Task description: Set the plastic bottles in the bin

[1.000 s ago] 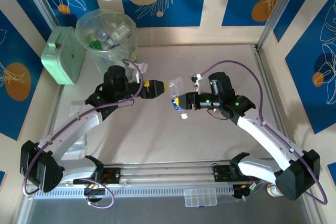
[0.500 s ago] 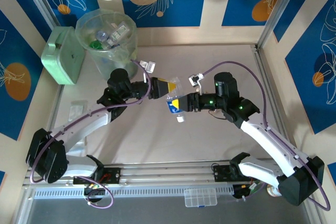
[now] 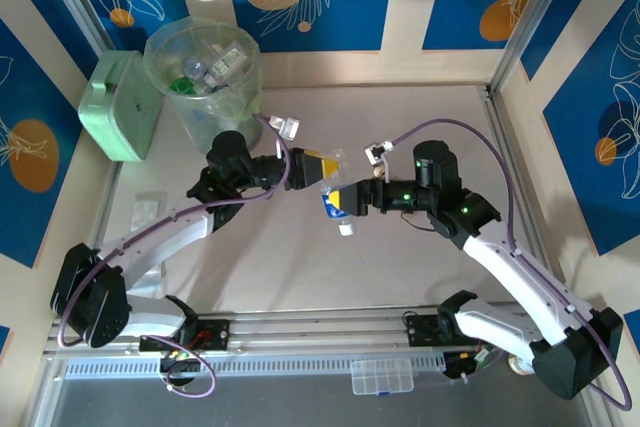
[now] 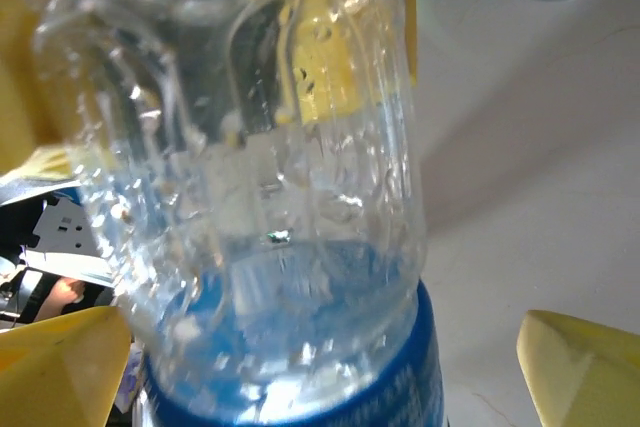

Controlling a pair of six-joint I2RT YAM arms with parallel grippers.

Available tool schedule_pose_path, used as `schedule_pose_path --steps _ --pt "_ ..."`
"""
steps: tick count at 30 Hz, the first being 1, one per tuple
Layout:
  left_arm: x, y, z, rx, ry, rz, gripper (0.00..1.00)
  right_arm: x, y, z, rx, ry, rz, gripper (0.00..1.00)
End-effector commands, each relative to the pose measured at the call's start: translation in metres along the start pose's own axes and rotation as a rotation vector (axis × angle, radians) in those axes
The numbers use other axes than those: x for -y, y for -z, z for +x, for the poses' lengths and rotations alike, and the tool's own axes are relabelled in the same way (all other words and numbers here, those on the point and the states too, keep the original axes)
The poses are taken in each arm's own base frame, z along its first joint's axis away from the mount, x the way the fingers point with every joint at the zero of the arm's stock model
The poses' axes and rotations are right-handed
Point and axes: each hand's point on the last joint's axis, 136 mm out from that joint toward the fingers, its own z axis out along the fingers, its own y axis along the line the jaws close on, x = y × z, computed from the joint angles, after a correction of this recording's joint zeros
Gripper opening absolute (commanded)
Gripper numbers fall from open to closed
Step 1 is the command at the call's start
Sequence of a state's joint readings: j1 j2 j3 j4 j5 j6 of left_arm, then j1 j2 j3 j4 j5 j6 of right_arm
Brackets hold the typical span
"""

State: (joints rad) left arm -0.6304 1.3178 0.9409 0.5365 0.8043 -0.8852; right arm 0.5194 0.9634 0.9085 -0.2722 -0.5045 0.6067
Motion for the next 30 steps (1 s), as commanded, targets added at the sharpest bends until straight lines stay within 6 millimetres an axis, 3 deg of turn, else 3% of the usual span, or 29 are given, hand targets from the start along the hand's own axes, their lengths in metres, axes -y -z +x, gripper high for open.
schedule_pose_path --steps 1,4,6,12,18,22,24,30 --pt "0.028 0.013 -0.036 0.084 -0.11 -0.004 0.35 -0.014 0.019 -0.01 0.058 0.053 0.016 0.99" --pt "0.018 0.031 -0.062 0.15 -0.122 -0.094 0.23 -0.025 0.03 -0.015 0.089 0.086 0.019 0.99" --pt "0.006 0.048 -0.085 0.212 -0.111 -0.162 0.01 -0.031 0.04 -0.019 0.122 0.117 0.034 0.99" --pt "-0.023 0.117 -0.169 0.47 -0.08 -0.391 0.0 -0.039 0.062 -0.026 0.213 0.174 0.087 0.99" --pt "-0.045 0.206 -0.242 0.801 0.012 -0.744 0.0 -0.03 0.06 -0.024 0.194 0.146 0.117 0.99" --pt "-0.061 0.249 -0.277 0.912 0.071 -0.916 0.0 -0.025 0.059 -0.021 0.185 0.136 0.133 0.99" --pt "-0.083 0.269 -0.286 0.954 0.131 -0.999 0.0 -0.022 0.058 -0.021 0.182 0.131 0.139 0.99" --pt "-0.139 0.309 -0.317 1.024 0.215 -1.018 0.0 -0.022 0.056 -0.026 0.161 0.139 0.159 0.99"
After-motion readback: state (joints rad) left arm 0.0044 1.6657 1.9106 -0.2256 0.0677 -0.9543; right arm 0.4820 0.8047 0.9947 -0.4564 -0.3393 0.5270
